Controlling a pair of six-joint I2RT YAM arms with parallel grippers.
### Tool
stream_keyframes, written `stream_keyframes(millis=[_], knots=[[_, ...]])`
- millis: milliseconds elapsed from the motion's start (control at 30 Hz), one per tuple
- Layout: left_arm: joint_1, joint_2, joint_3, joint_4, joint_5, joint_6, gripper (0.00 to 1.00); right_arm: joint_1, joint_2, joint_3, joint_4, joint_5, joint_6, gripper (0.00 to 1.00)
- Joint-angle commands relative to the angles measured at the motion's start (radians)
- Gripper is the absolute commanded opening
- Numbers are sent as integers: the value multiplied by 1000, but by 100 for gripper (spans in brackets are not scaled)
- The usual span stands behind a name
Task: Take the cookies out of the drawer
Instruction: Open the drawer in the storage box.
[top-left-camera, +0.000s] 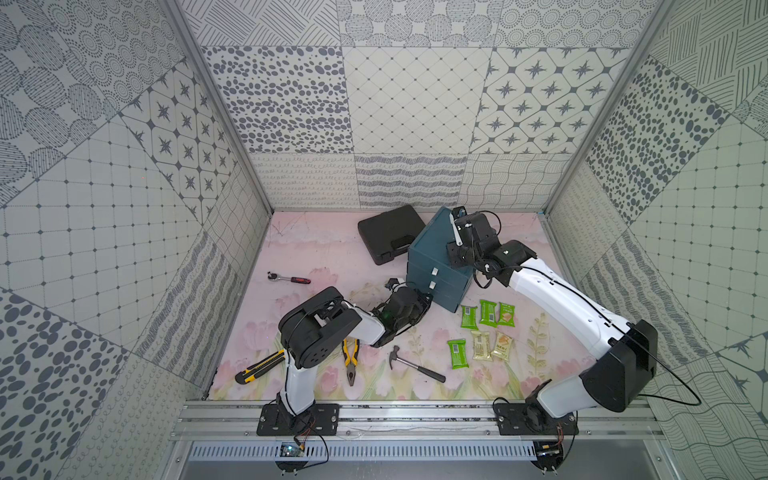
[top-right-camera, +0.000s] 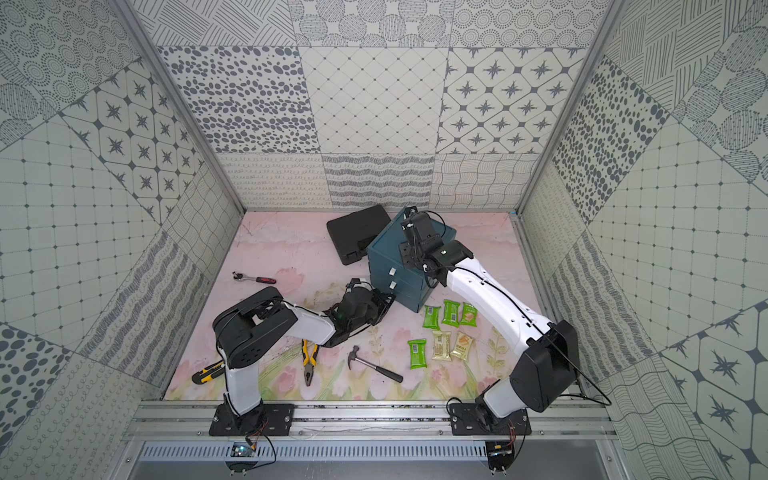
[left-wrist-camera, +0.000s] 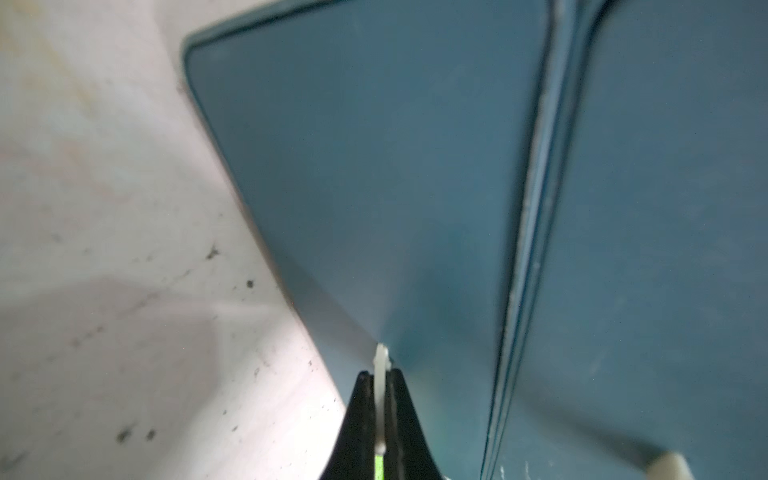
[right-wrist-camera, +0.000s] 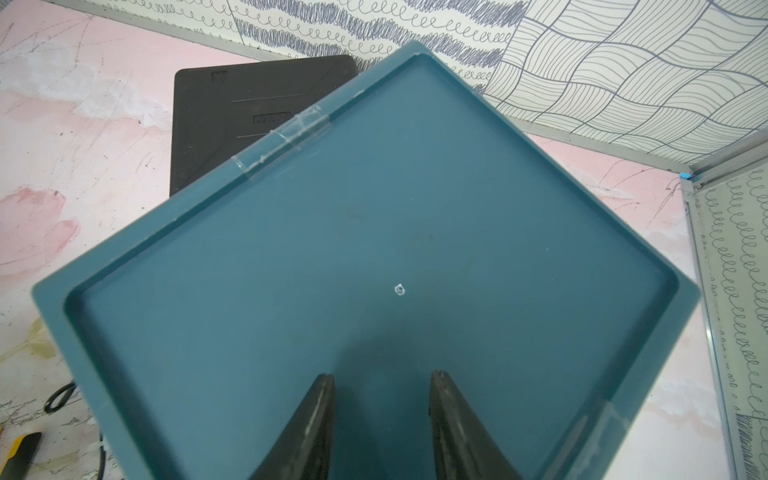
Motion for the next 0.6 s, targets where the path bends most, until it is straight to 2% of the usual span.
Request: stream_keyframes(millis=[0, 233, 567], knots=[[-7, -42, -50, 10, -42, 6, 0, 6, 67, -40, -160, -26, -5, 41], [-47, -110, -145, 7, -96, -31, 0, 6, 66, -46, -165, -24, -7, 41], [-102, -298, -299, -94, -180, -42, 0, 6, 67, -53, -165, -30, -16, 41]])
